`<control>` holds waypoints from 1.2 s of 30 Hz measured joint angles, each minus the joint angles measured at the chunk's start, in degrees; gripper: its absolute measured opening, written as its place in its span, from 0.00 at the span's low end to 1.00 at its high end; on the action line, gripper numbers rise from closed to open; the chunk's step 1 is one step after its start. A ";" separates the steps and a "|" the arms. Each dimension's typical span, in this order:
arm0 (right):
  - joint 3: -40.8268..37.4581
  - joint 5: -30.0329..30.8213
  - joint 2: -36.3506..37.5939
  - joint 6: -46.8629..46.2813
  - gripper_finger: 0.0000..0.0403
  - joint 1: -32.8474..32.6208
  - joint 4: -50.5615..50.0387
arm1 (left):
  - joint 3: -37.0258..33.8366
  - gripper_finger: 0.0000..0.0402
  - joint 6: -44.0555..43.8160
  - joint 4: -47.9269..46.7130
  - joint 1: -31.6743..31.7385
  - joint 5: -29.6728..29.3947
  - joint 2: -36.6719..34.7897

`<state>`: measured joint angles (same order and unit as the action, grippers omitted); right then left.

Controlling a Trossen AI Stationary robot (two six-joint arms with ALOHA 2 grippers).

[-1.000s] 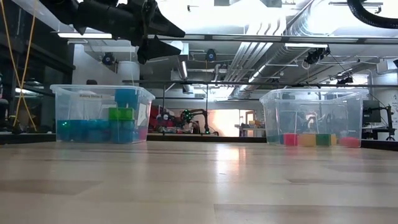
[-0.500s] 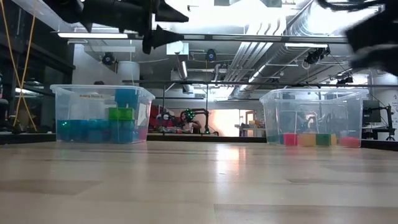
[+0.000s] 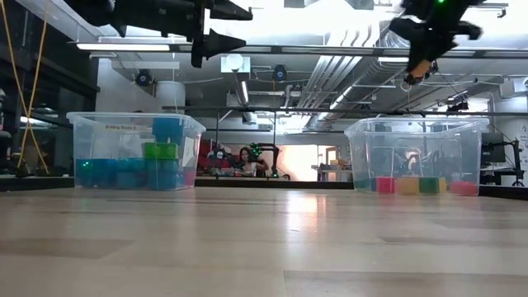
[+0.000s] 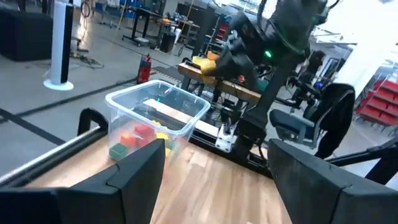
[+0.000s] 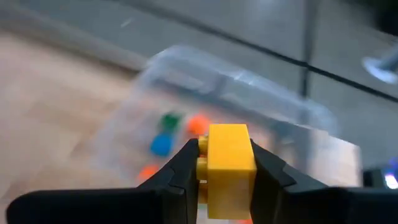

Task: Sort blocks by size
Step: Put the small game piece into the right transparent bin, then return to home position

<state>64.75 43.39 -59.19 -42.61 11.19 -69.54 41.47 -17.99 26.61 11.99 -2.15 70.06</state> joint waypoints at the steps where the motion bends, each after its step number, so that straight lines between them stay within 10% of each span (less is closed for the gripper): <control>1: 0.00 1.32 1.52 -0.18 0.21 3.15 0.00 | 0.00 0.67 -0.93 0.00 0.00 0.01 0.00; 6: -0.18 0.23 4.23 3.16 0.21 16.94 0.53 | 0.00 0.67 -2.44 0.43 0.04 0.00 0.00; 14: -13.72 -21.57 5.93 14.02 0.21 30.90 20.13 | 0.00 0.67 -2.87 -0.02 0.04 0.00 -2.11; 36: -17.21 -31.73 5.71 18.77 0.63 35.72 33.23 | 0.00 0.67 -1.76 -7.51 0.11 -7.22 -10.89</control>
<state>47.54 11.67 -53.48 -23.84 46.92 -36.31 41.47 -19.75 19.10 12.10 -9.37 59.17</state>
